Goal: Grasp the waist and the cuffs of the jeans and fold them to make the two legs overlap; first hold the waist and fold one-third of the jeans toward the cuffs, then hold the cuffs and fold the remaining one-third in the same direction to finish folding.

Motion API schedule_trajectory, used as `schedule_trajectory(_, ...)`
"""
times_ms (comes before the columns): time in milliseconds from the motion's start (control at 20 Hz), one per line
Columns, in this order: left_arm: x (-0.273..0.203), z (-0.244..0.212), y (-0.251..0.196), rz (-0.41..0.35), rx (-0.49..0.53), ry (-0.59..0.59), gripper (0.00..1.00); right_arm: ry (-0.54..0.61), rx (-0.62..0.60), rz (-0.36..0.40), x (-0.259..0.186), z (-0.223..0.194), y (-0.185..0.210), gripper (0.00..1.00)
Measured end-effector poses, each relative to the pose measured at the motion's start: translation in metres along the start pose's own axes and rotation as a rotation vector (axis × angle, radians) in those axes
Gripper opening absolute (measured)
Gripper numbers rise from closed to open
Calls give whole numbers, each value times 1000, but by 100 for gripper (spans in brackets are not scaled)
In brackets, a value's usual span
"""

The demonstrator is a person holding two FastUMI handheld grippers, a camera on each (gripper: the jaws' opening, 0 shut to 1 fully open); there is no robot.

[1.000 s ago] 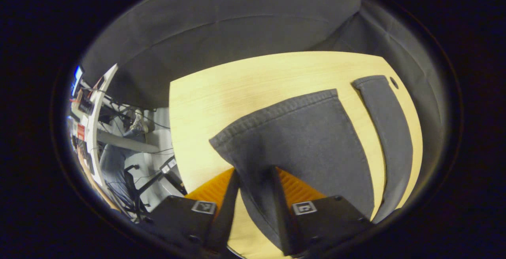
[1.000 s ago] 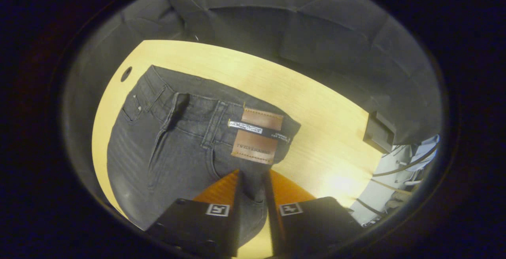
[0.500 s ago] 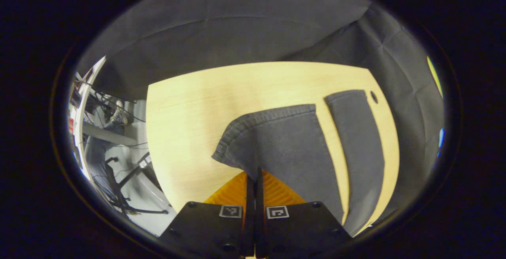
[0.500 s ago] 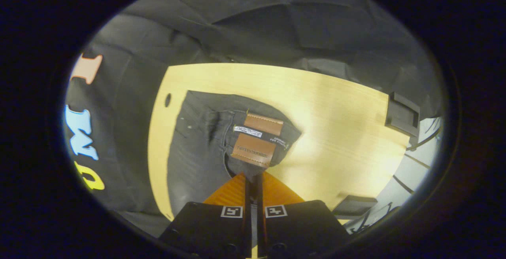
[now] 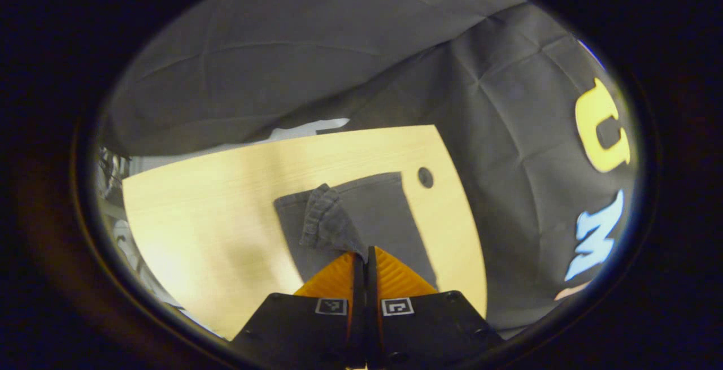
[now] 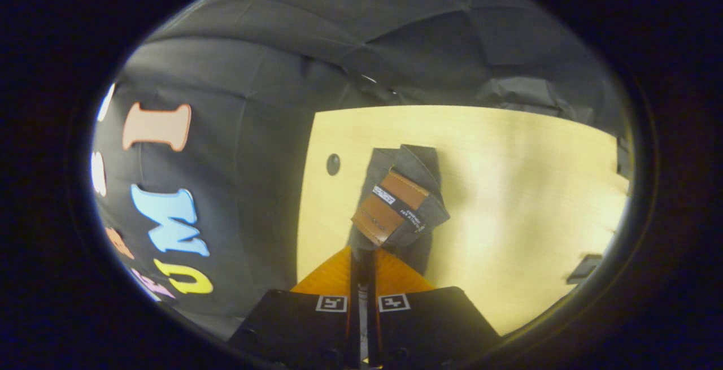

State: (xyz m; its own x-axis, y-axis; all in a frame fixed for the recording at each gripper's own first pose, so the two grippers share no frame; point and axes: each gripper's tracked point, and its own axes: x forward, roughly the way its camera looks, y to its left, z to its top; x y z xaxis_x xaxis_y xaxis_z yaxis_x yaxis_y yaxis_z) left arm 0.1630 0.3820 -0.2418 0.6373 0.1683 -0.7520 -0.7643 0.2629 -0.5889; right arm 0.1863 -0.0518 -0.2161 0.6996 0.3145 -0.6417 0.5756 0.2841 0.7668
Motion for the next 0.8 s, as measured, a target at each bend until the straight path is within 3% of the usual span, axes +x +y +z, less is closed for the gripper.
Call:
schedule_trajectory(150,45,14,-34,18,61,3,8,-36,18,10,48,4,10,5)
schedule_trajectory(350,103,0,-52,66,211,29,10,-80,49,-23,94,8,3,5)
schedule_trajectory(450,126,-5,-42,149,292,50,7,-87,44,-42,104,8,-3,5)
schedule_trajectory(550,137,-8,-30,221,352,64,8,-120,28,6,103,13,3,10)
schedule_trajectory(600,143,-15,-29,221,387,118,18,-154,5,-5,97,25,2,38)
schedule_trajectory(700,142,-13,-15,283,442,164,58,-215,-47,-54,81,41,-14,95)
schedule_trajectory(800,139,-9,-17,257,414,135,99,-271,-94,-137,62,59,-36,95)
